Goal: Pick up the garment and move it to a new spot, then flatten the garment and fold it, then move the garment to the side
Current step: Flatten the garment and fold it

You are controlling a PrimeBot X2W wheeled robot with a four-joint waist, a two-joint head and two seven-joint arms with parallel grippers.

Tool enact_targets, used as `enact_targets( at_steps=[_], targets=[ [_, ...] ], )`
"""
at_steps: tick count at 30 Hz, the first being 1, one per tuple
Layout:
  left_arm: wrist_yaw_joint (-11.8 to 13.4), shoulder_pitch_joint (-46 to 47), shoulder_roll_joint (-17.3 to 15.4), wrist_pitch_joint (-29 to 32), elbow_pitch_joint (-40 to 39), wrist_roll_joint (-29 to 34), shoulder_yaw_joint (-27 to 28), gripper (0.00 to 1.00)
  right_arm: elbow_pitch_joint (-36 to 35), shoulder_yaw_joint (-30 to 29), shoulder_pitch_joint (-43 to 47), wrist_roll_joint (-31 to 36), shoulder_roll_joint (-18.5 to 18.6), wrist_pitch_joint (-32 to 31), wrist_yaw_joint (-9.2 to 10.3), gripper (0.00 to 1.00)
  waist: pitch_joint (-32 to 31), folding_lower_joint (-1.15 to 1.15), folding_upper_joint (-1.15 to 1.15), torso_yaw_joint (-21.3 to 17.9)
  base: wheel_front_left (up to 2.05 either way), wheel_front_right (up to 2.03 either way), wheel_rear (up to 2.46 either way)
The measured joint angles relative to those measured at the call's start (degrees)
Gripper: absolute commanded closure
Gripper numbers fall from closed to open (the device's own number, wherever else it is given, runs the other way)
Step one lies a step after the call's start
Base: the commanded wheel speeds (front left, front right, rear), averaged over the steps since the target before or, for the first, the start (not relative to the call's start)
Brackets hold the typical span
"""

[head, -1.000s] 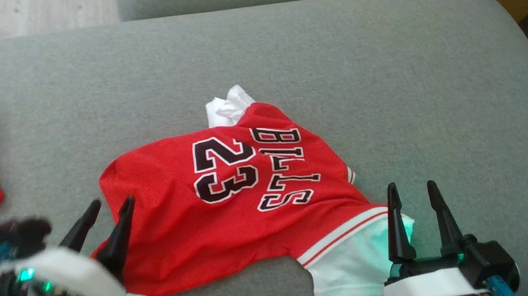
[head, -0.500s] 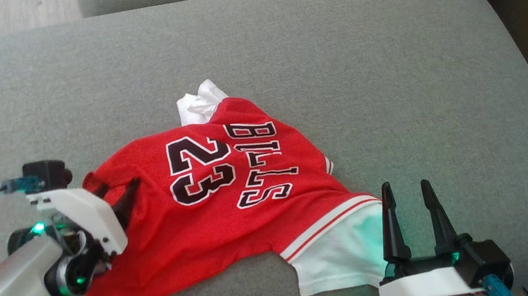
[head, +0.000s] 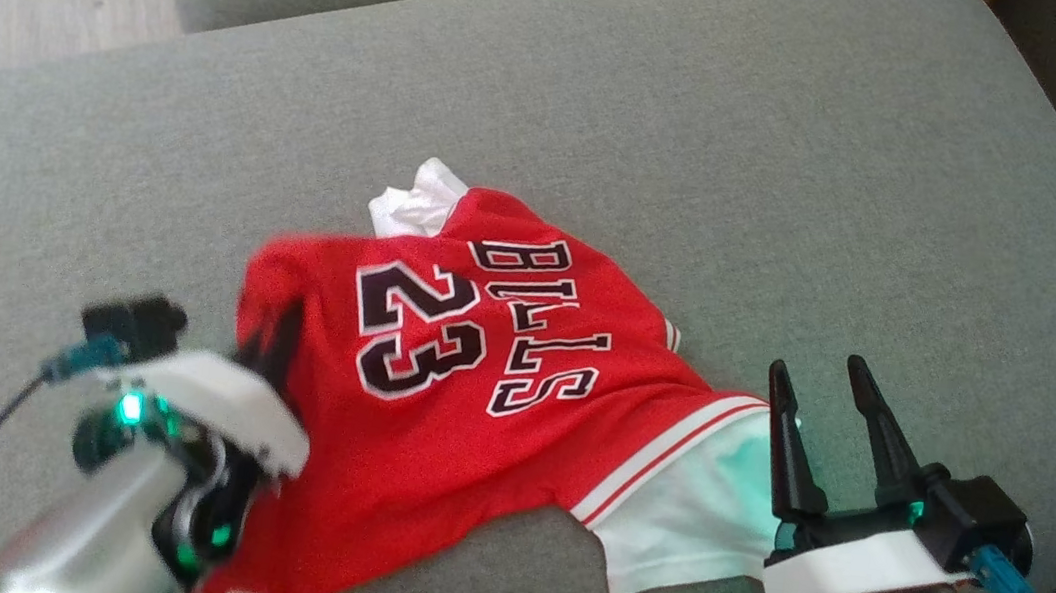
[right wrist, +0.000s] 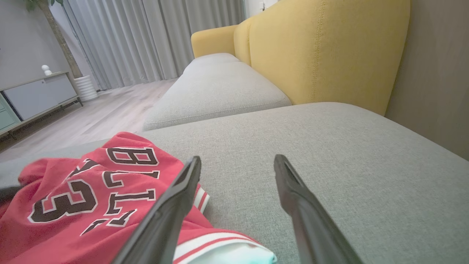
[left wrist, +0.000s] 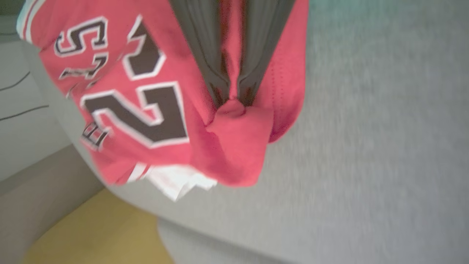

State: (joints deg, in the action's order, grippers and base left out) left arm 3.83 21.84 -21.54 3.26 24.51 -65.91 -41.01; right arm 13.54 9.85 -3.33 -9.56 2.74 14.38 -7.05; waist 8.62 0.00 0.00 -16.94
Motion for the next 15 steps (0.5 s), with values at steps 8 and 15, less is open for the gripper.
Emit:
enact_targets(
  at_steps=[8,15],
  targets=[
    [6.73,5.67,0.12,-12.52,-13.27,7.47,3.46,1.0,0.19,-0.36,0.26,0.05,0.0,0.0,0.0,0.0,-1.78,-0.01,0.0,1.32,0.0,0.0,0.0],
    [13.95,-0.48,-2.63,-11.87,-24.84,10.34,2.36,1.0,0.15,-0.41,0.47,0.08,0.0,0.0,0.0,0.0,-1.65,-0.01,0.0,2.85,0.0,0.0,0.0]
  ],
)
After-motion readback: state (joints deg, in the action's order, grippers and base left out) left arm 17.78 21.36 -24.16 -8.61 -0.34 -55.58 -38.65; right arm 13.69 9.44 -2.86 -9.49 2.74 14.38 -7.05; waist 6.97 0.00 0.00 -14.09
